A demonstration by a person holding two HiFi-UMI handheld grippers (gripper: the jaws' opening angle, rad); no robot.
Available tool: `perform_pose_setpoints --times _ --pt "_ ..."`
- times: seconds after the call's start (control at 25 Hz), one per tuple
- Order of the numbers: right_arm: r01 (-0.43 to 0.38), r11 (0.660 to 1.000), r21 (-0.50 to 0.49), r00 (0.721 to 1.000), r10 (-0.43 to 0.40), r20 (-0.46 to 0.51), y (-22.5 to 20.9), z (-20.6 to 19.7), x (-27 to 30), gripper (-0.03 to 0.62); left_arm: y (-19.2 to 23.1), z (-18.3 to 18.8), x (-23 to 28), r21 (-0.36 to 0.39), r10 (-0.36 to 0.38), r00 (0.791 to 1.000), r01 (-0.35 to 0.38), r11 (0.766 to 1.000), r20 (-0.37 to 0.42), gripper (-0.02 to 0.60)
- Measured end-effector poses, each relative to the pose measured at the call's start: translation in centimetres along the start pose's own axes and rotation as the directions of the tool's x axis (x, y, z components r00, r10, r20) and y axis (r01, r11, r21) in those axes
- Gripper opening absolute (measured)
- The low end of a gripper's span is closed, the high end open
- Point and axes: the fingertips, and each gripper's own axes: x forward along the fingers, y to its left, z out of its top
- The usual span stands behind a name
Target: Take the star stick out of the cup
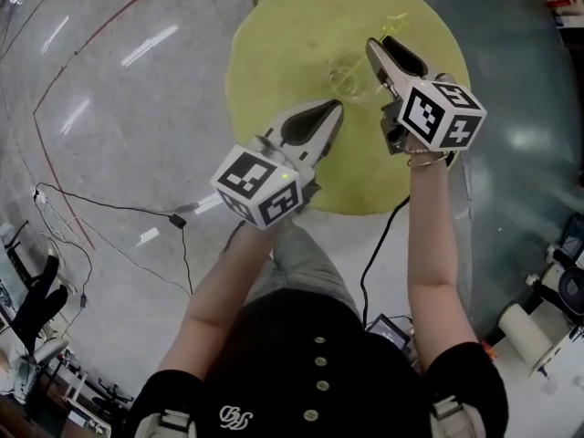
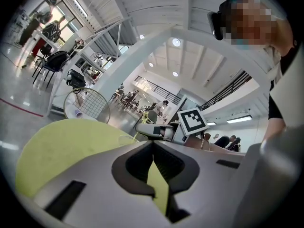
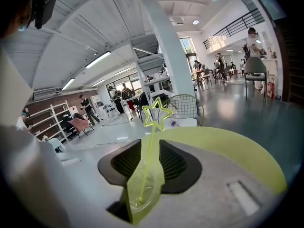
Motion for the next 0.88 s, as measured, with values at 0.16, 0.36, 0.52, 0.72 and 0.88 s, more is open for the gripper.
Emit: perform_pose_setpoints --times 0.16,0.36,0.52,0.72,0.88 --pt "-0.013 1.000 -0.008 1.000 0.013 -0.005 0.1 0.1 0.1 0.075 -0.2 0.0 0.2 -0.003 0.002 1.000 -0.002 1.000 -0.004 0.014" --pt "-0.027 1.000 -0.016 1.000 0.027 0.001 0.3 0.2 0.2 0.018 0.1 0.1 0.2 -0.001 0.009 1.000 -0.009 1.000 -0.014 0.014" --pt "-0.017 1.000 -0.017 0.999 0.018 0.028 0.1 0.5 -0.3 0.015 0.0 0.1 0.3 -0.002 0.011 1.000 -0.011 1.000 -0.016 0.014" --pt "-0.003 1.000 -0.023 0.997 0.005 0.074 -1.3 1.5 -3.0 0.014 -2.2 0.1 1.9 0.017 -0.008 1.000 0.009 1.000 -0.019 0.014" --pt "-0.008 1.000 -0.013 0.990 0.010 0.138 -0.8 2.7 -4.6 0.014 -3.0 0.4 2.0 0.029 -0.024 0.999 0.025 0.999 -0.024 0.014"
